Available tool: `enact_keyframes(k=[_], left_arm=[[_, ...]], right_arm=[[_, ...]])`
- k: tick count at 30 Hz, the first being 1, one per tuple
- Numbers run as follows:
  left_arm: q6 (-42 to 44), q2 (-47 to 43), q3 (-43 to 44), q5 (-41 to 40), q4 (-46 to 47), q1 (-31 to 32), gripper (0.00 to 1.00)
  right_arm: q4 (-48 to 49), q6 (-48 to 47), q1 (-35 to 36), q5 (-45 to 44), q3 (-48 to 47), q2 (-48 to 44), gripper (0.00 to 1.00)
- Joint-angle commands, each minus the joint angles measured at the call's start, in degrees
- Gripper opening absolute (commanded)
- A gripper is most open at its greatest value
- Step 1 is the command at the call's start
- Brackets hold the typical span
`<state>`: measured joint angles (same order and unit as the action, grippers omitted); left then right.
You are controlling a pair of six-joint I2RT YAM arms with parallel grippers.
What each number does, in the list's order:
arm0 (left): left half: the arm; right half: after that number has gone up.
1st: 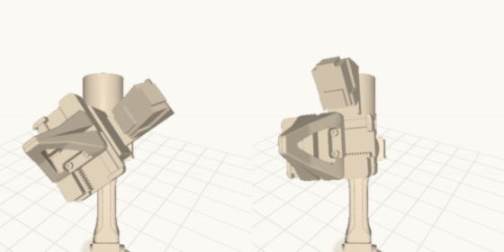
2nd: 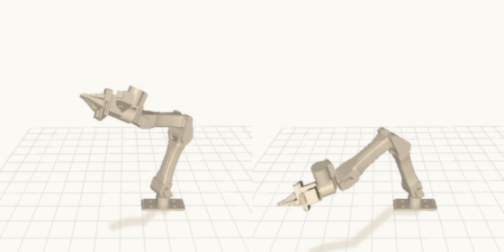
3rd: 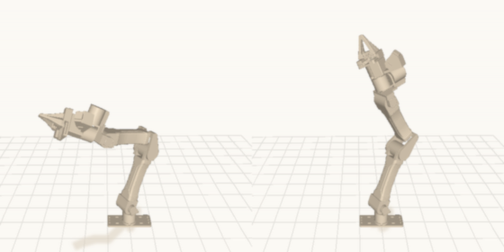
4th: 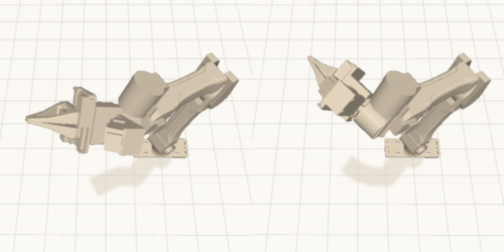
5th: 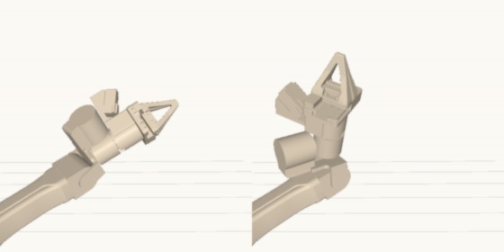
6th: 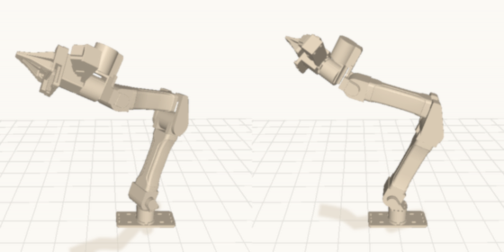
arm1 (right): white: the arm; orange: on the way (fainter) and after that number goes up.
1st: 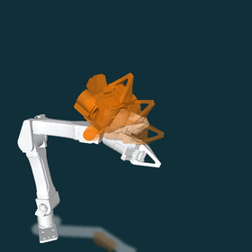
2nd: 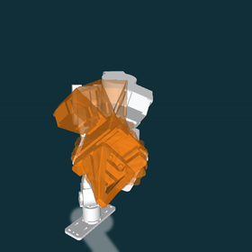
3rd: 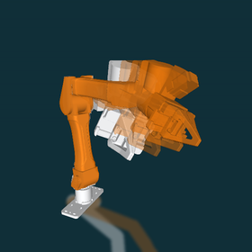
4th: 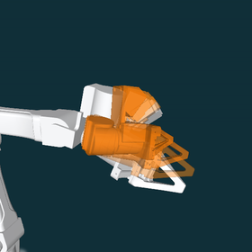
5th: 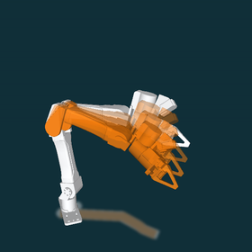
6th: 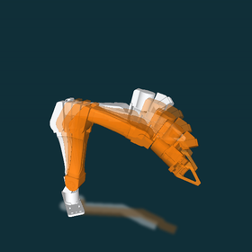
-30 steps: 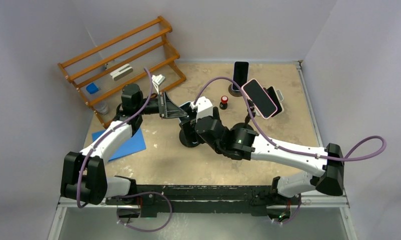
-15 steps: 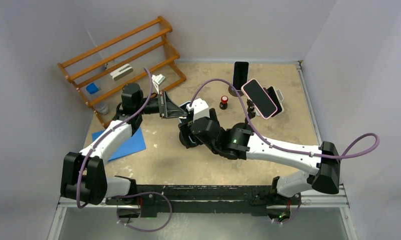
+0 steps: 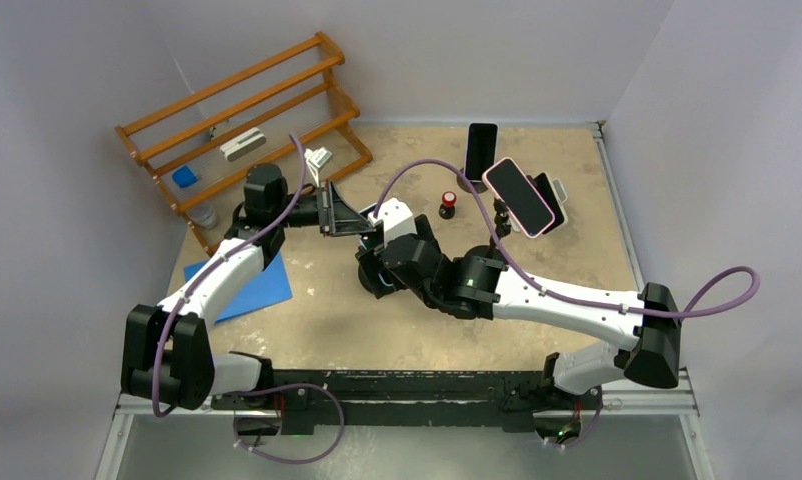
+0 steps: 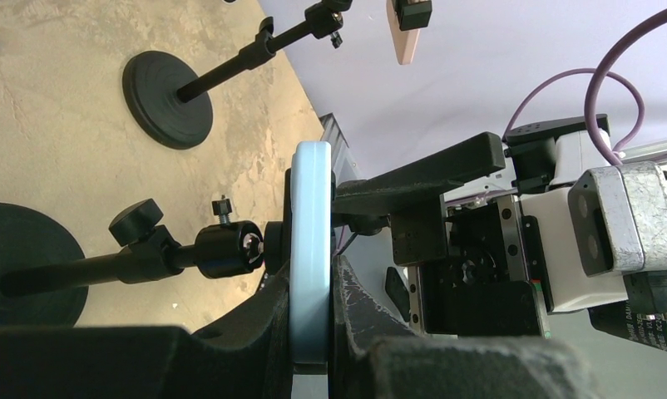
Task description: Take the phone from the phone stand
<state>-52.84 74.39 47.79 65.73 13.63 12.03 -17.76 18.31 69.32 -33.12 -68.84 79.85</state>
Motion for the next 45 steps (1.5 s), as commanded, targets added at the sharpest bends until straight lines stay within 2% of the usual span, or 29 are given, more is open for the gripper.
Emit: enact_keyframes(k=[1, 22, 28, 31, 33, 35, 38, 42, 45], left_arm=[[2.57, -0.65, 3.50, -0.39, 1.32, 0.18, 0.00], [3.36, -0.91, 3.86, -0.48, -0.27, 0.35, 0.00], [3.42, -1.00, 3.71, -0.37, -0.27, 0.36, 0.00], [3.51, -1.30, 3.69, -0.30, -0.14, 0.36, 0.00], [3.44, -1.59, 3.69, -0.04, 0.08, 0.36, 0.06], [3.27, -1.97, 3.70, 0.28, 0.43, 0.36, 0.17], [3.20, -2.75, 3.75, 0.47, 0.67, 0.36, 0.43], [3.61, -4.65, 3.65, 0.00, 0.40, 0.36, 0.67], [4.11, -6.63, 3.38, -1.77, -1.15, 0.36, 0.74]], right_arm=[[1.72, -1.04, -0.19, -1.02, -0.14, -1.81, 0.99], [3.36, 1.63, -2.43, 1.50, 1.67, -0.87, 0.98], [3.73, 1.56, -2.61, 2.08, 2.03, -1.01, 0.91], [3.95, 1.43, -2.61, 2.26, 2.17, -1.26, 0.82], [4.09, 1.25, -2.68, 2.28, 2.26, -1.51, 0.73], [4.26, 1.24, -2.61, 2.47, 2.26, -1.86, 0.65], [4.57, 1.19, -2.61, 2.61, 2.39, -2.28, 0.58], [5.13, 1.45, -2.61, 2.94, 2.74, -2.83, 0.53], [5.57, 1.77, -2.62, 2.93, 3.00, -3.12, 0.53]])
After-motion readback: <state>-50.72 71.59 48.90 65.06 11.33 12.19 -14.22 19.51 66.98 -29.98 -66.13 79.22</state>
